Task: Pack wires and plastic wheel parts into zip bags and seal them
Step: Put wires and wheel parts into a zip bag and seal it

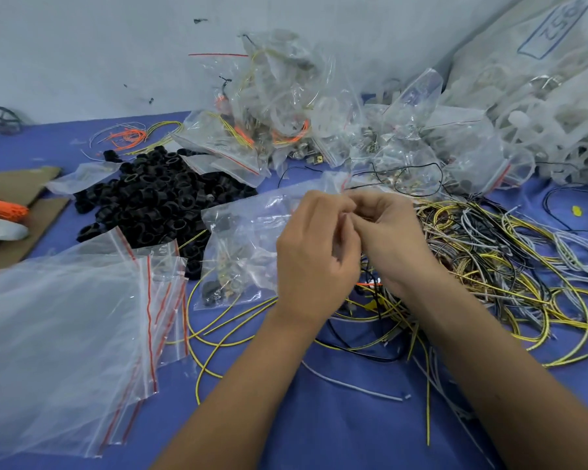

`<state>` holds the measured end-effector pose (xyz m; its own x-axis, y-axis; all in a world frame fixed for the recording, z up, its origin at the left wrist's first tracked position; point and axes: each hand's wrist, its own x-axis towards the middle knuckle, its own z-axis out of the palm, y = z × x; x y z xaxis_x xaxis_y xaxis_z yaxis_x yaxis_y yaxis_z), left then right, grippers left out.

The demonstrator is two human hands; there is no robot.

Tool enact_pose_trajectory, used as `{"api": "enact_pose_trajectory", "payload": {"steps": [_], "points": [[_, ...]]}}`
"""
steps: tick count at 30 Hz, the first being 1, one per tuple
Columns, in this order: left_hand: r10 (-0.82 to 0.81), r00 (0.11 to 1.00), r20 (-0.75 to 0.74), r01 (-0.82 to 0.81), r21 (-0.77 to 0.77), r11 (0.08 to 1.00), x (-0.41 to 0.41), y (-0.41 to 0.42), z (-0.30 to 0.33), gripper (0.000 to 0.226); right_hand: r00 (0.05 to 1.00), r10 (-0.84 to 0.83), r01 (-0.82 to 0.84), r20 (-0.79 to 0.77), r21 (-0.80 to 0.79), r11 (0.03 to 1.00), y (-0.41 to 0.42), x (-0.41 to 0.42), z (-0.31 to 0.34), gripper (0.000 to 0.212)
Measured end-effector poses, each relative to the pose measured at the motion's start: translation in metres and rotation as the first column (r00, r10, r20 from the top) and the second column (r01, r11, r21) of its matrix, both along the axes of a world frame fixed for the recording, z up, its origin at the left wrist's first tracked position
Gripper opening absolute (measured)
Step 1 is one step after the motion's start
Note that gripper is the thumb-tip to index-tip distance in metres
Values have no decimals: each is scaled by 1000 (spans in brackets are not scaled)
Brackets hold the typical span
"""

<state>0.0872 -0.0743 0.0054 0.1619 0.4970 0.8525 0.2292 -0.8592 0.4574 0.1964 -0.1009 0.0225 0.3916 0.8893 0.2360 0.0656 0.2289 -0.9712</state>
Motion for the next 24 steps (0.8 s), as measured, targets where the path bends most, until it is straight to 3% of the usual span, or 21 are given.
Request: {"api": "enact_pose_trajectory", "payload": {"steps": [3, 5, 7, 9, 11, 12, 14, 16, 20, 22, 24], "points": [[-47, 998, -51, 49, 52, 997, 2, -6, 0, 12, 994, 28, -26, 107, -15, 1000, -1, -1, -4, 25], [-61, 996, -62, 65, 64, 996, 2, -8, 2, 10, 996, 55, -53, 72, -30, 998, 0, 0, -5, 17], [-77, 996, -47, 81, 78, 994, 2, -9, 4, 9, 976, 119, -125, -182, -26, 992, 0, 2, -4, 17], [-92, 995, -37, 95, 75, 993, 3, -10, 4, 8, 854, 217, -226, -472, 38, 973, 0, 6, -1, 25], [-83, 996, -36, 85, 57, 995, 2, -11, 3, 8, 793, 326, -322, -515, 100, 941, -2, 9, -1, 29], [-66, 997, -32, 68, 47, 997, 2, -10, 2, 9, 809, 383, -384, -446, 92, 919, -2, 9, -2, 32], [-28, 1000, -7, 29, 22, 999, 1, -8, 1, 12, 876, 456, -464, -159, -13, 886, -4, 5, -5, 39], [-38, 999, 24, 38, 8, 999, -2, -6, 1, 14, 873, 479, -470, 91, -98, 877, -6, 1, -5, 39], [-103, 988, 115, 111, -68, 991, -7, 0, 6, 19, 813, 445, -425, 377, -139, 894, -5, 3, -2, 31], [-19, 968, 252, 66, -178, 982, -11, 6, 11, 17, 709, 340, -292, 618, -182, 939, 0, 8, -6, 29], [148, 915, 374, -21, -321, 947, -19, 19, 12, 15, 628, 245, -189, 738, -162, 969, 2, 14, -8, 30]]}}
